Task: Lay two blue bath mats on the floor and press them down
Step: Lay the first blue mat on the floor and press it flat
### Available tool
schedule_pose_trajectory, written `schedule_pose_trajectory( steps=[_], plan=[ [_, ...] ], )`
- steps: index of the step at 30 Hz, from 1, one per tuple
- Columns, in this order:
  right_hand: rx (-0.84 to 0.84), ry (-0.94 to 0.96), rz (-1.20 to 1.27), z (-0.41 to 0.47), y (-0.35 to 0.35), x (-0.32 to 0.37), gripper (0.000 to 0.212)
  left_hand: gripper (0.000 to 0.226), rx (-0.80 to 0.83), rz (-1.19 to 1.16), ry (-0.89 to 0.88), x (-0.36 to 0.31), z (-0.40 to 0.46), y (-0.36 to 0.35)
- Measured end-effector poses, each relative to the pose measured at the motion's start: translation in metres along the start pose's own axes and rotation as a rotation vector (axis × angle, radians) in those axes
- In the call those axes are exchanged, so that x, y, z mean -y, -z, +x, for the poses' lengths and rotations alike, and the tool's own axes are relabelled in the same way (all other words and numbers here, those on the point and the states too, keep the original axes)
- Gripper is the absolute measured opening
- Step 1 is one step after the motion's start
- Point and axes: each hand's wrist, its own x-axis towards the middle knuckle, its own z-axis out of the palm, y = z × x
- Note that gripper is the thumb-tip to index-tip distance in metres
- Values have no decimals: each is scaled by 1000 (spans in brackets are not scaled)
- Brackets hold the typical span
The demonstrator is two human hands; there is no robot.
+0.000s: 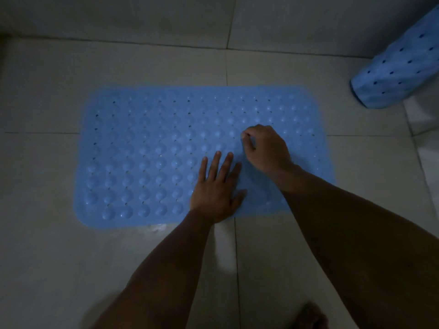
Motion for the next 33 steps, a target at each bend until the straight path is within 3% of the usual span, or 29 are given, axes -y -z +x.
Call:
schedule_pose_trajectory(
  steps=[6, 9, 12, 15, 17, 20, 24, 28, 33],
  plan=[
    [26, 75, 1, 8, -18, 0, 22, 86, 0, -33, -8, 1, 0, -1],
    [61, 52, -2, 3, -14, 5, 22, 98, 75, -45, 1, -1, 3, 2],
    [126, 11, 3, 3, 0, 17, 23, 93, 176, -196, -15, 8, 9, 15],
    [95, -36, 9, -2, 3, 42, 27, 64, 2, -387, 32, 36, 3, 34],
    [78, -24, 15, -14, -4, 63, 29, 51, -172, -361, 144, 62, -12, 40],
    [131, 85, -14, -44, -40, 95, 47, 48, -273, -261, 317, 95, -35, 47],
    [305, 86, -164, -84, -89, 133, 74, 49, -296, -160, 370, 128, -55, 52],
    [241, 71, -215, -92, -97, 138, 77, 46, -274, -114, 338, 145, -65, 46],
    [317, 42, -218, -92, -96, 143, 79, 47, -233, -89, 318, 150, -78, 42]
  ],
)
